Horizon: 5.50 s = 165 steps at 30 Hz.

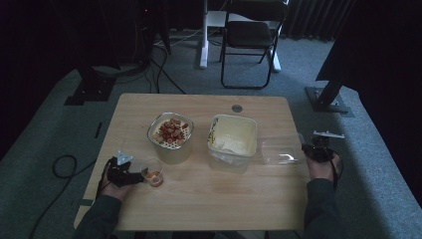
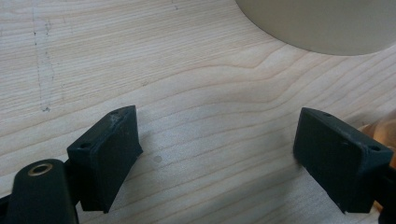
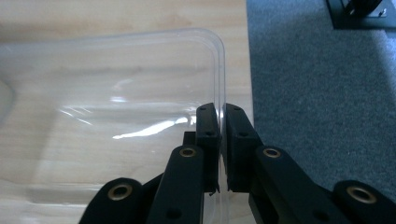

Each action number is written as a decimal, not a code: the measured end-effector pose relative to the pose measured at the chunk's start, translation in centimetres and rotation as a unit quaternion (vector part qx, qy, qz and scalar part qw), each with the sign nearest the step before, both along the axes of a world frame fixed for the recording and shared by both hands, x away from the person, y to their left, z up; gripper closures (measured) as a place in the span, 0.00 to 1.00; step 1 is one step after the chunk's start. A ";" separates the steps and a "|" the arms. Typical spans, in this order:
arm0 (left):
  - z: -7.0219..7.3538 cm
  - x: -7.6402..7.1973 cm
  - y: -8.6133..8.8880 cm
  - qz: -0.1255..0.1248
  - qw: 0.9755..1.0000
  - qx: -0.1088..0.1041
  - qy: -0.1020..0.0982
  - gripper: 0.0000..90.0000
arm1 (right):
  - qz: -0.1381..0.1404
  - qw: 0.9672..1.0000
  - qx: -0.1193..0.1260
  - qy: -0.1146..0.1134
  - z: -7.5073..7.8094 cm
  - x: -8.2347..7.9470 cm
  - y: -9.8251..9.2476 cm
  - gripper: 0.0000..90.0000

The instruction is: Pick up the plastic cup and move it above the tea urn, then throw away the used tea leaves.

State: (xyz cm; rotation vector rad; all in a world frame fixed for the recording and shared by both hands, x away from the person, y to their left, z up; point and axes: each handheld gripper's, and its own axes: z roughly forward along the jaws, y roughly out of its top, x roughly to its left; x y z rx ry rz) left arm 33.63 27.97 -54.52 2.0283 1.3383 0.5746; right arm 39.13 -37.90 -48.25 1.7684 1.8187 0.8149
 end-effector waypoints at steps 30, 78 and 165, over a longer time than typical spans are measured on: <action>0.0 0.0 0.0 0.000 1.000 0.001 0.000 0.16 | 0.020 0.987 -0.009 -0.159 14.1 -1.3 1.7 0.97; 0.0 -0.4 -0.1 0.009 1.000 0.000 0.000 0.16 | 0.130 0.985 0.004 -0.110 8.7 -1.2 8.7 0.51; 9.4 4.0 1.5 -0.009 0.985 -0.055 -0.162 0.35 | 0.115 0.993 -0.017 -0.022 -6.3 -5.6 6.1 0.45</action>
